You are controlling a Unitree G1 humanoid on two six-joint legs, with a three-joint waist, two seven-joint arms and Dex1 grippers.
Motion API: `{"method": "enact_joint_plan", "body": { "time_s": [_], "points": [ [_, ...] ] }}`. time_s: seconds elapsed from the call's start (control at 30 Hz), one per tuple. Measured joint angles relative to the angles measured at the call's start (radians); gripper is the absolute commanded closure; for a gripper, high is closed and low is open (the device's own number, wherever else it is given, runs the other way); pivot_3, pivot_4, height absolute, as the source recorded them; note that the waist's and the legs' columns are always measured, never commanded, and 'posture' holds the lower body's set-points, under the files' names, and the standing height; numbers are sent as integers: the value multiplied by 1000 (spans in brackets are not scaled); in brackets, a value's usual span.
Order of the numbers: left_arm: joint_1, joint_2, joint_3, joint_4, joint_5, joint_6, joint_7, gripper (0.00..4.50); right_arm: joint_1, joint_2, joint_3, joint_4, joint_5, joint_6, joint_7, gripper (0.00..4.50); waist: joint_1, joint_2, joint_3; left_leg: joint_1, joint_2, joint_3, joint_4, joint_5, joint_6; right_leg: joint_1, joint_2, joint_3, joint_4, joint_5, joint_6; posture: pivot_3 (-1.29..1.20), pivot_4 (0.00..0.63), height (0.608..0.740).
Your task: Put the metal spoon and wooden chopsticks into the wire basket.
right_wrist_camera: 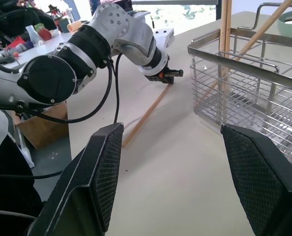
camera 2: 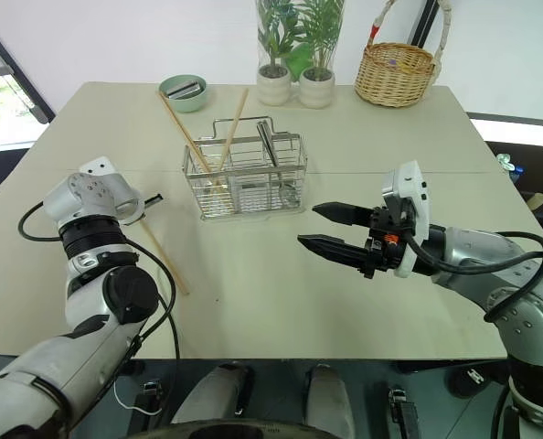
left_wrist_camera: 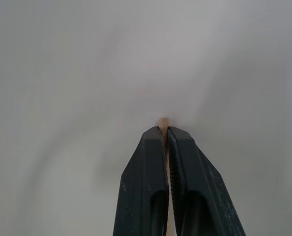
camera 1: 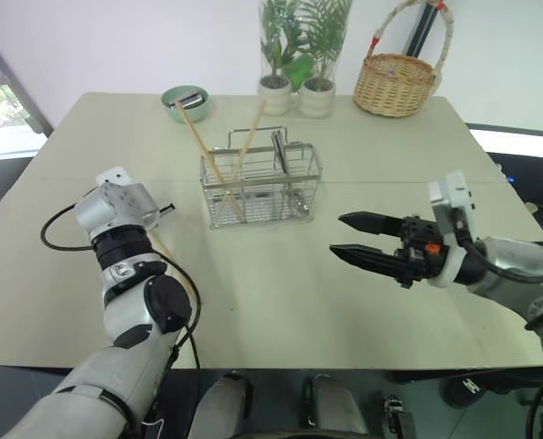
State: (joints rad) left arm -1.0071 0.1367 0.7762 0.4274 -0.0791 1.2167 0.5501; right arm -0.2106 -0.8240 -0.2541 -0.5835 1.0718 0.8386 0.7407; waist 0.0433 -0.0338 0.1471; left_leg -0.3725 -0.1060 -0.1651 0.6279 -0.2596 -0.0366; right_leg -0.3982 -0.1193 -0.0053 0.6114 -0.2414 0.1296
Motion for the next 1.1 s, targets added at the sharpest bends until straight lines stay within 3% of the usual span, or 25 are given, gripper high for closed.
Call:
{"method": "enact_joint_plan", "body": {
  "time_s": [0.23,0.3,0.47,0.6,0.83,1.1],
  "points": [
    [19,49,-10,0,-40,-71,-65,4465,-15,-2,1,19,1,0,9,1230,-3,-2,1,-1,1,0,0,0,0,-2,1,0,0,0,0,0,150,700],
    [18,117,-41,27,-48,-201,-130,4465,-21,-7,2,22,0,0,18,1230,-8,-4,2,-2,1,1,-1,1,1,-4,1,0,1,0,-1,0,150,700],
    [-71,355,-165,58,-38,-726,-355,4465,-39,-18,6,43,-4,0,31,1230,-3,-6,3,-3,2,2,-1,2,-2,-5,0,0,-1,1,-1,0,150,700],
    [-172,425,-192,24,-105,-922,-507,4465,-56,-18,12,48,-6,0,33,1230,8,-4,2,-2,-2,1,1,-2,4,0,-3,0,-3,1,-1,0,150,700],
    [-287,364,-314,-154,-298,-873,-739,4465,-61,-7,35,48,-9,0,29,1230,12,-5,3,-2,0,0,2,-3,6,1,-1,0,-5,1,0,0,150,700],
    [-223,326,-457,-323,-432,-729,-906,4465,-21,2,34,45,-10,-9,10,1230,-20,-1,4,0,1,1,1,-2,6,0,0,0,-2,1,0,0,150,700]
  ]
}}
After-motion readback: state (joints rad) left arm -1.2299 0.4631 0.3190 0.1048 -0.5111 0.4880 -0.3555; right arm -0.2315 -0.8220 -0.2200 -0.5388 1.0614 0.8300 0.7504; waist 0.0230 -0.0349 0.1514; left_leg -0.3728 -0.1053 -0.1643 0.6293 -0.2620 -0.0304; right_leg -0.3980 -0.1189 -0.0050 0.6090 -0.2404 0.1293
